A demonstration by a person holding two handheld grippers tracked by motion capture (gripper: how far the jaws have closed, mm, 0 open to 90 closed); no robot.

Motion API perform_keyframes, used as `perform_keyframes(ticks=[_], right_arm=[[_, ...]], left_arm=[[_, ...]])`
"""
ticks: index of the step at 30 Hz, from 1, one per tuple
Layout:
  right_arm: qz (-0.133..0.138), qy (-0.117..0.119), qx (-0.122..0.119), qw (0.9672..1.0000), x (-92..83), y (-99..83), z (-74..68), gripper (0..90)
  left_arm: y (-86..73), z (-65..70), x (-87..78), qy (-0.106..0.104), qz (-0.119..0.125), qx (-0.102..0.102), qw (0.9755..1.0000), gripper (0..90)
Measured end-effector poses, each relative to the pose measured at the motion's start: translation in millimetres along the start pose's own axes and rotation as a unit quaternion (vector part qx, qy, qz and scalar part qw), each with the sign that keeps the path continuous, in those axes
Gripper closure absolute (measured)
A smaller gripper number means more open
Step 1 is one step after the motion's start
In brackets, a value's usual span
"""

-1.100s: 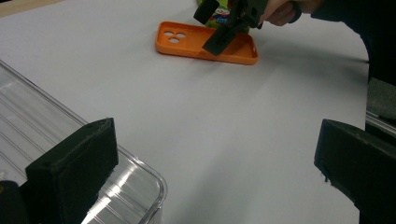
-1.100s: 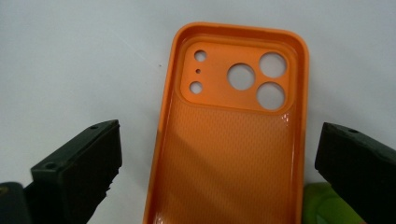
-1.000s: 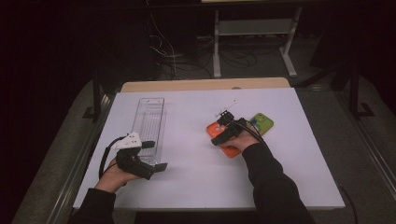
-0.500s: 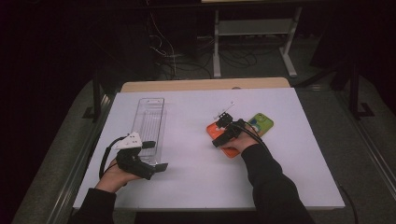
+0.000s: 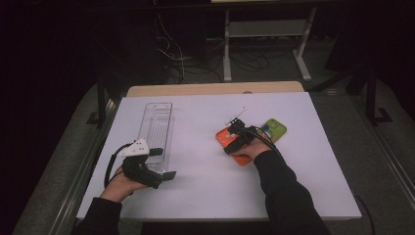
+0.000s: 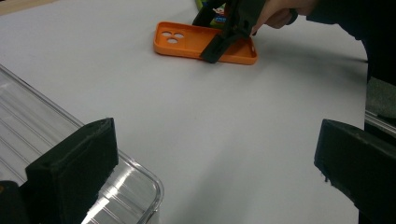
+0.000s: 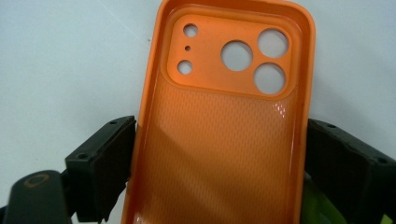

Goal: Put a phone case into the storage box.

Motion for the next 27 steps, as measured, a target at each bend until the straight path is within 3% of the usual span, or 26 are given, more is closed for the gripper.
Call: perform_keyframes(ticks=[17, 27], right_arm=[[-0.003, -0.004, 0.006, 1.0000, -0.3, 1.2, -0.4, 13.9], [0.006, 0.005, -0.020, 0.9998, -16.7, 8.7, -5.4, 14.6]], left_arm=[[-0.4, -0.5, -0.2, 0.000, 0.001, -0.002, 1.0000, 0.0], [-0.8, -0.8, 0.4, 0.000, -0.001, -0.002, 1.0000, 0.0]])
Point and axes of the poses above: each handheld gripper's, and its own axes: x roughly forward along the jaws, y roughly out of its top, z roughly to its right, the point moved 1 cm from there along x, roughly forward along the jaws, and after that the axes turned 11 degrees about z, right-handed, at the moved point
